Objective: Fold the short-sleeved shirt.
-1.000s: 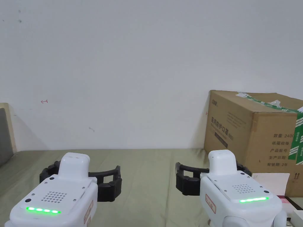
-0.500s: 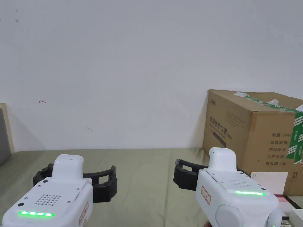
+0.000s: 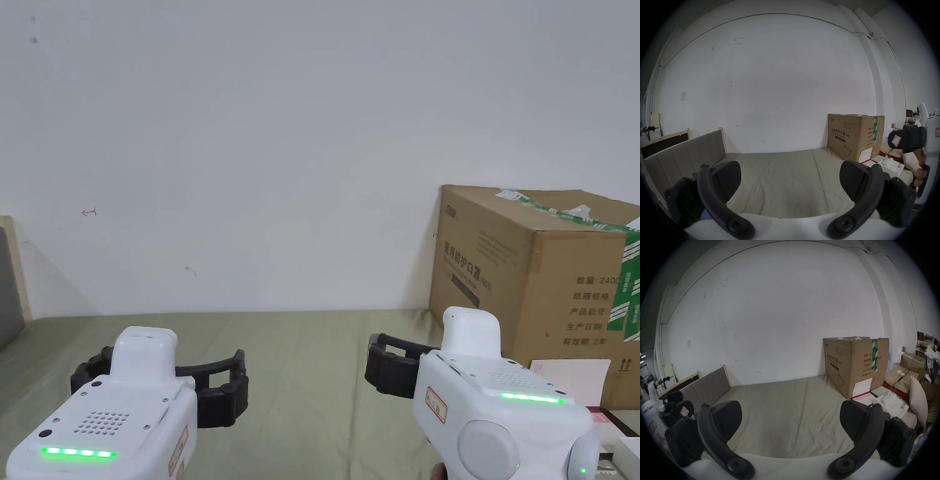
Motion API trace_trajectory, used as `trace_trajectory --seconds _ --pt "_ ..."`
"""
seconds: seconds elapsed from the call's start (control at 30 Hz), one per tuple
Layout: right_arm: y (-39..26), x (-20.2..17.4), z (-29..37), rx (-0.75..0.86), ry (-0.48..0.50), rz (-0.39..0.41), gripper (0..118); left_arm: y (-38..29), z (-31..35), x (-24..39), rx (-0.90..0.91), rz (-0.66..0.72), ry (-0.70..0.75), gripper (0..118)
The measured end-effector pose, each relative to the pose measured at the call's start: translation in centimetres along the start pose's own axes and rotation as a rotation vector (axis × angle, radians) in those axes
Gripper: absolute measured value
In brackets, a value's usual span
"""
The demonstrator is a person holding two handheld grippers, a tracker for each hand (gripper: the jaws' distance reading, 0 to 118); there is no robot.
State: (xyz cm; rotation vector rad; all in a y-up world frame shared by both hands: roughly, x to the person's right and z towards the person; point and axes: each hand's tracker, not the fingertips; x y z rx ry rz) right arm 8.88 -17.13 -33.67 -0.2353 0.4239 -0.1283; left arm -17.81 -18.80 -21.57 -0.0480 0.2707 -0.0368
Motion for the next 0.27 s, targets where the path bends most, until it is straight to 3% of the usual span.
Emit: trace_trajectory --seconds 0.17,0.27 --pt "0.18 0.16 -0.12 0.004 -0.038 -0.028 118 0.13 0.05 -0.14 0.006 0.001 0.002 118" --pt "0.43 0.46 0.55 -0.002 -0.001 -0.038 118 0.29 0.08 -0.1 0.009 0.005 0.003 118"
